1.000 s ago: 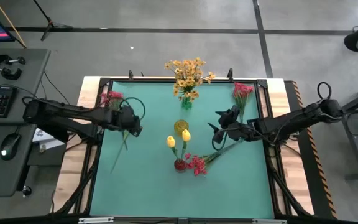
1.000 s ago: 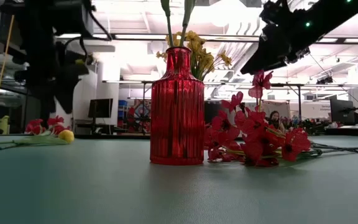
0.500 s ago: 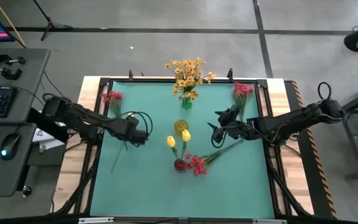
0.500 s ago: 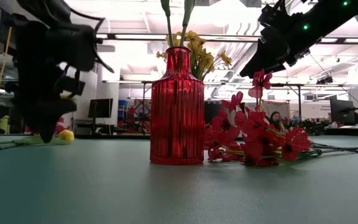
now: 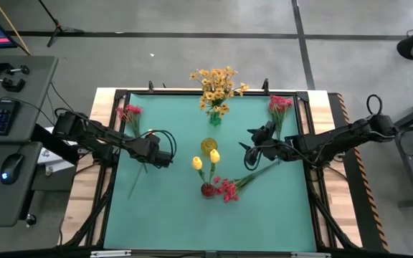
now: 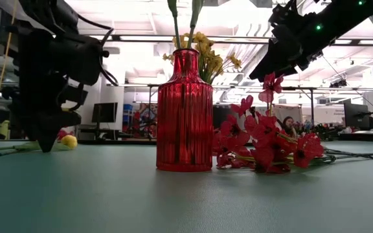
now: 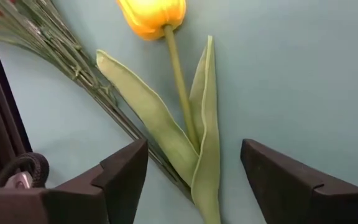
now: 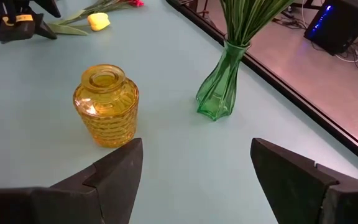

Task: Sort flowers into vase by color
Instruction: Put the yellow flower into the red vase

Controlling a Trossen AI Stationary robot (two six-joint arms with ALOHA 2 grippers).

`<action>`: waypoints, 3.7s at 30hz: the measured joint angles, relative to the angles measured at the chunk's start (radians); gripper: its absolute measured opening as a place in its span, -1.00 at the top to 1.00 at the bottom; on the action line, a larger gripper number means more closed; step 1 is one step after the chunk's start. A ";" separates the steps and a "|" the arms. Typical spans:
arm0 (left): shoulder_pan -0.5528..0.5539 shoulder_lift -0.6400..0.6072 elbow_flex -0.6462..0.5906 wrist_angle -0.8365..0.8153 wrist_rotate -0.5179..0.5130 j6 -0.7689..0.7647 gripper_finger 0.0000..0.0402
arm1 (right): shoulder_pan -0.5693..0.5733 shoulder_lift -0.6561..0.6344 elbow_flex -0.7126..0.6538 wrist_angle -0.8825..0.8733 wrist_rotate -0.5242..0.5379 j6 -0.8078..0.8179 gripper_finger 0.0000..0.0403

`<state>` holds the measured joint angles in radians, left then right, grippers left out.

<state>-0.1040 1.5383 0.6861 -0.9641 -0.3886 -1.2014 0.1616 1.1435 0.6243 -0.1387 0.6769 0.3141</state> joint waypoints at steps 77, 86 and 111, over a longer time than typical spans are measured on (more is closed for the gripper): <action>-0.232 -0.159 0.048 1.958 0.598 1.442 1.00 | 0.002 0.000 0.001 0.066 0.000 -0.009 -0.42; -0.223 -0.160 0.048 1.957 0.590 1.421 1.00 | 0.002 0.000 0.001 0.059 0.000 -0.002 -0.42; -0.181 -0.064 0.049 2.077 0.586 1.357 1.00 | 0.002 0.000 0.001 0.059 0.000 -0.007 -0.42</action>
<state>-0.2848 1.4741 0.7349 1.1132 0.1978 0.1560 0.1635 1.1439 0.6250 -0.0797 0.6773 0.3068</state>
